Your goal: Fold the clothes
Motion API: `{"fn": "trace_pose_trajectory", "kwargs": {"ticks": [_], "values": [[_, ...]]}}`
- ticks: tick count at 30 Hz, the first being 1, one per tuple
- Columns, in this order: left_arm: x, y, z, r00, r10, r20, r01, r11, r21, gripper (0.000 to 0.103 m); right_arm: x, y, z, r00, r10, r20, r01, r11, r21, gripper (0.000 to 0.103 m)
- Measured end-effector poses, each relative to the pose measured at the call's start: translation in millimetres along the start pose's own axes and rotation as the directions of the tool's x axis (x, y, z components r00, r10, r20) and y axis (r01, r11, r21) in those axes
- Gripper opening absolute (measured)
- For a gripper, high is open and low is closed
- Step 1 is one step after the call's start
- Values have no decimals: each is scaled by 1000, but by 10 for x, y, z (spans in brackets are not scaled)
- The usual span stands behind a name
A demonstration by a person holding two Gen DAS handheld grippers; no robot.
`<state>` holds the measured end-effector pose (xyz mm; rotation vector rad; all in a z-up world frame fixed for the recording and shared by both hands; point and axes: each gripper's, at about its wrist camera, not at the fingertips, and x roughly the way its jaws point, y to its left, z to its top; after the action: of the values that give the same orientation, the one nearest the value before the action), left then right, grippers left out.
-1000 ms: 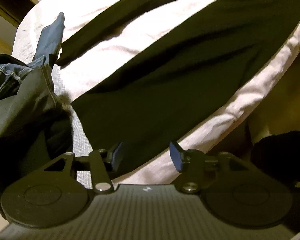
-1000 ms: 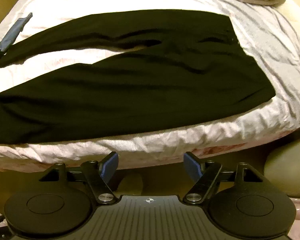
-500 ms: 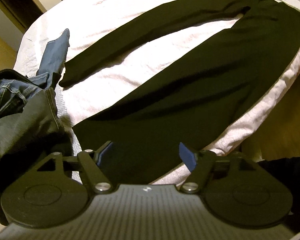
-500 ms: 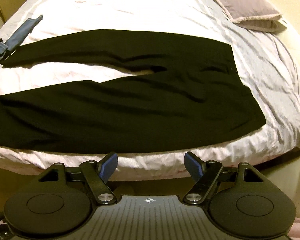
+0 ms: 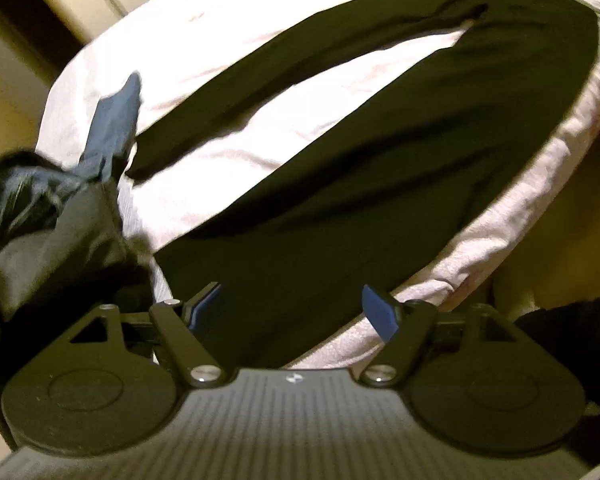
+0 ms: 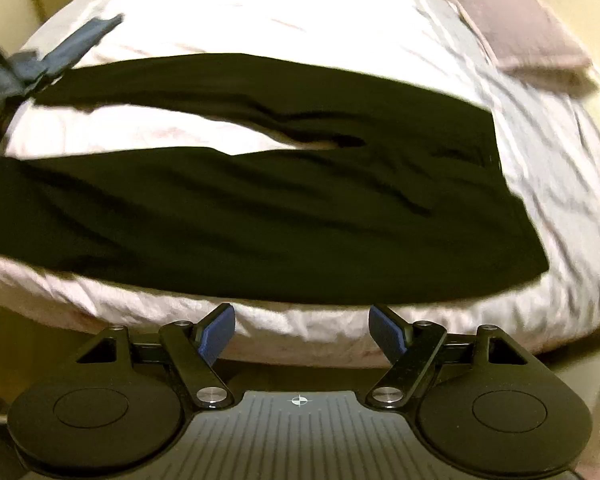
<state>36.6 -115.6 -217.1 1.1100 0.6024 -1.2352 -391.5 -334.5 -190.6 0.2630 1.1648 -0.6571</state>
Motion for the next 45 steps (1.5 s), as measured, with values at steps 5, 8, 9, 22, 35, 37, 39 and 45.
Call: {"fn": "trace_pose_trajectory", "kwargs": {"ticks": [5, 8, 9, 22, 35, 37, 39, 45], "values": [[50, -252, -262, 999, 37, 29, -43, 964, 263, 73, 94, 100, -206, 998, -46, 37, 51, 984, -169, 77], [146, -388, -394, 999, 46, 26, -53, 936, 347, 72, 157, 116, -299, 999, -33, 25, 37, 982, -187, 77], [192, -430, -421, 999, 46, 21, -50, 932, 359, 71, 181, 122, -316, 999, -33, 22, 37, 981, -192, 77], [1039, -854, -520, 992, 116, 50, -124, 807, 577, 52, 649, 53, -371, 1000, -15, 7, 16, 970, -241, 77], [983, -582, -405, 990, 126, 61, -139, 826, 547, 5, 800, -241, -482, 988, -131, 82, 151, 923, -353, 77], [953, -529, -320, 992, 118, 43, -123, 845, 520, 5, 829, -339, -550, 981, -158, 116, 193, 879, -437, 77], [929, -474, -213, 993, 118, 23, -114, 866, 487, 5, 900, -487, -628, 974, -177, 142, 225, 824, -520, 77], [874, -397, 142, 987, 149, -64, -116, 927, 355, 5, 1375, -1219, -839, 949, -265, 168, 307, 668, -678, 77]]}}
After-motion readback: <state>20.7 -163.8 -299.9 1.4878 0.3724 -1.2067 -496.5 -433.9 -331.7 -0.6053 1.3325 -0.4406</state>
